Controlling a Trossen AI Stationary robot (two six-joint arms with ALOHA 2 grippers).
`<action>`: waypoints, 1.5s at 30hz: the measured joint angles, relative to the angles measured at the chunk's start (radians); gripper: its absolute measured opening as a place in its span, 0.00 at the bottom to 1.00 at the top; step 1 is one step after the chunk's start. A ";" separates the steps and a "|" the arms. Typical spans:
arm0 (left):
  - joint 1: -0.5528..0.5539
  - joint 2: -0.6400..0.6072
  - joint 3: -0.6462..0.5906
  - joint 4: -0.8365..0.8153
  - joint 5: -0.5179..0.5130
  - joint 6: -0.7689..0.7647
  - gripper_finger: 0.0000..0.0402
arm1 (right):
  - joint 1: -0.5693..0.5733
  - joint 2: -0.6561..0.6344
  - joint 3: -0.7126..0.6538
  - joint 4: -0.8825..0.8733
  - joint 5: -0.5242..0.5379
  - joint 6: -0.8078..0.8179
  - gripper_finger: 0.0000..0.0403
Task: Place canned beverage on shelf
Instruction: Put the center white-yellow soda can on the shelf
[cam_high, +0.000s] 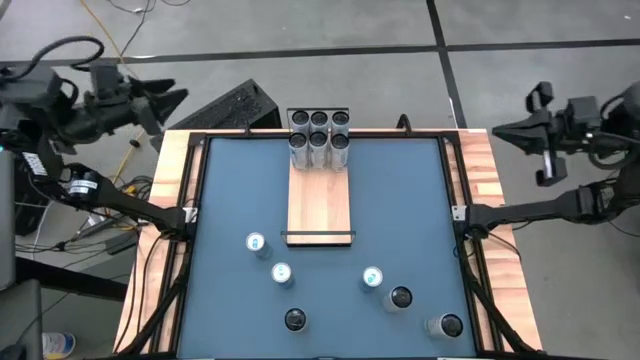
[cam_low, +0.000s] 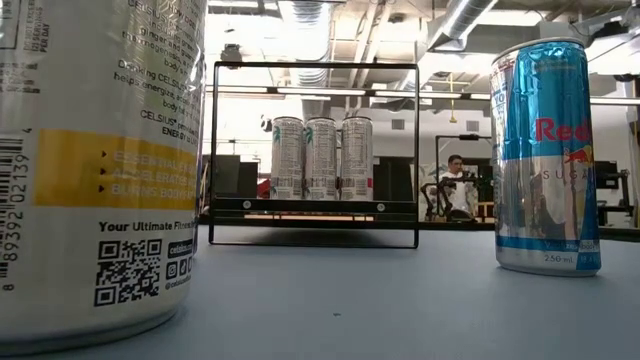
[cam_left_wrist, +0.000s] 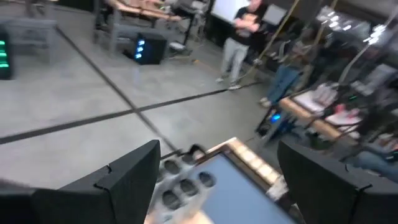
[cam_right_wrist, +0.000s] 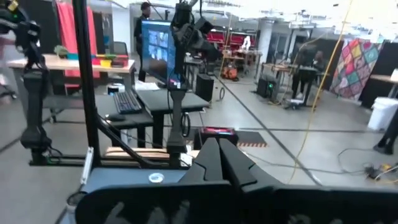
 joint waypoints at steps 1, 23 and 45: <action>0.000 -0.008 0.000 -0.029 -0.015 -0.001 0.77 | 0.000 -0.006 0.000 -0.011 0.001 -0.019 0.00; 0.000 0.065 -0.002 -0.290 -0.122 -0.073 0.77 | 0.000 0.011 -0.001 -0.043 0.006 -0.221 0.00; 0.000 0.107 -0.002 -0.063 -0.017 -0.061 0.77 | 0.000 0.012 -0.001 -0.187 0.006 -0.229 0.00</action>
